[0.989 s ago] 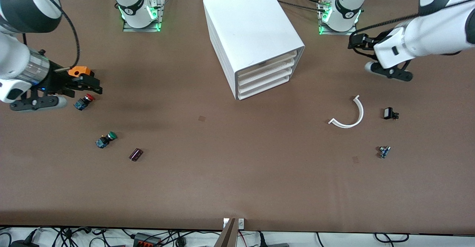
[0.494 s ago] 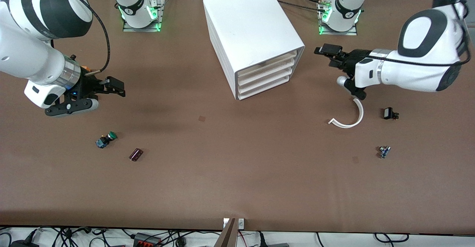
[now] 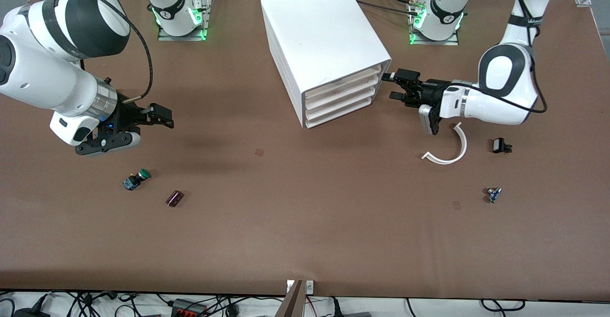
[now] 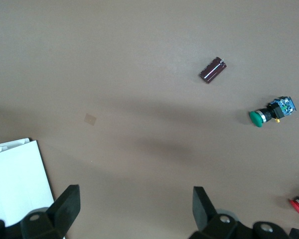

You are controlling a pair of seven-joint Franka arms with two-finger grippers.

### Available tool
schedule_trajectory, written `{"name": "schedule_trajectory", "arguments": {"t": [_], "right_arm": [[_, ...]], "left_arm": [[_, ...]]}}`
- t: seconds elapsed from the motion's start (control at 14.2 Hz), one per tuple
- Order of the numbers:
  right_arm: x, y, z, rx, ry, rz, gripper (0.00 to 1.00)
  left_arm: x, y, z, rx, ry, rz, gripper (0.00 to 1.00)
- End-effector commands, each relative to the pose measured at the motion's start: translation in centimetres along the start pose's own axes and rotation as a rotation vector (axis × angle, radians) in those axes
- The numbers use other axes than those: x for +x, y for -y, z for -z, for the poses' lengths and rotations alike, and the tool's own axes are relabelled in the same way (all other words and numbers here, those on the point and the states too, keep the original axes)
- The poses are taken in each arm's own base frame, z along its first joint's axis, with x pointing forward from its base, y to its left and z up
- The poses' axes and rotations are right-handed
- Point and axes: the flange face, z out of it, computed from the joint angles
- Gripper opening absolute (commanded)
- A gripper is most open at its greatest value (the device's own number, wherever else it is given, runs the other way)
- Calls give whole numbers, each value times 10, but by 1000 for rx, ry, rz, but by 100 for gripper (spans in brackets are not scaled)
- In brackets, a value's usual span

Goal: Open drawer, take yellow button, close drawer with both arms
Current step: 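Reach the left gripper to the cabinet drawer front while the right gripper advances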

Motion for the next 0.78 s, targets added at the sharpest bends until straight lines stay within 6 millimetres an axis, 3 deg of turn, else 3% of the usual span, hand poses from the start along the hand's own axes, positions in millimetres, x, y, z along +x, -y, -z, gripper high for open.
{"name": "schedule_trajectory", "arguments": {"t": [0.0, 0.28, 0.42, 0.64, 0.71], "right_arm": [[5, 3, 3, 18, -23, -1, 100], [7, 20, 5, 18, -38, 18, 100], [12, 30, 0, 15, -36, 33, 100], [16, 41, 0, 13, -41, 52, 100], [16, 43, -1, 12, -39, 55, 100]], "left_arm": [[3, 21, -25, -61, -22, -49, 100], [-8, 48, -61, -172, -62, -77, 99], [-15, 54, -72, -190, -47, -78, 83], [-19, 51, -84, -208, -25, -76, 48], [-19, 50, -86, -208, -21, -76, 45]]}}
